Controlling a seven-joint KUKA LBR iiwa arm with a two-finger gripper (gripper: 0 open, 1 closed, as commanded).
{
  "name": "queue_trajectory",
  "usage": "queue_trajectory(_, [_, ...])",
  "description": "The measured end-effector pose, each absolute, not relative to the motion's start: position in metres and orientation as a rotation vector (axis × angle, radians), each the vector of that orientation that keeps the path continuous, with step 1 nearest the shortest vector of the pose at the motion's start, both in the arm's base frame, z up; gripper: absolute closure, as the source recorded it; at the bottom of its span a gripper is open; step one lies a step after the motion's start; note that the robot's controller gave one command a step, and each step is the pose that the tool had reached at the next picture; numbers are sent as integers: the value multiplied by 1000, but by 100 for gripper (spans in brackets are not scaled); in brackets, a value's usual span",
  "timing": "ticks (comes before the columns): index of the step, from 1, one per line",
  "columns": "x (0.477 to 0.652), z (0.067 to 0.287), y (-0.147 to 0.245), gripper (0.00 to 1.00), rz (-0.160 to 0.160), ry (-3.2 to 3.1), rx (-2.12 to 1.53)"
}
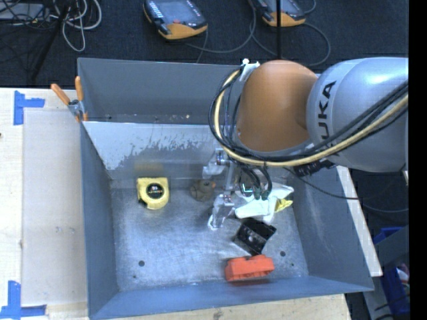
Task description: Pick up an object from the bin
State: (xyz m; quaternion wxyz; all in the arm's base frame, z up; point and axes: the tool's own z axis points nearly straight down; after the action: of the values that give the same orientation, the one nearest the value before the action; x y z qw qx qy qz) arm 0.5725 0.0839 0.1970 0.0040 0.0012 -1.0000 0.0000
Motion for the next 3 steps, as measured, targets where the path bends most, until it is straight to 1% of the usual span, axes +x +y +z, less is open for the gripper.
queue_trajectory(1, [574, 201, 84, 0, -1, -3141, 1])
queue_trajectory(2, [579, 141, 51, 0, -1, -3142, 140])
queue_trajectory(3, [579, 69, 2, 0, -10, -3140, 213])
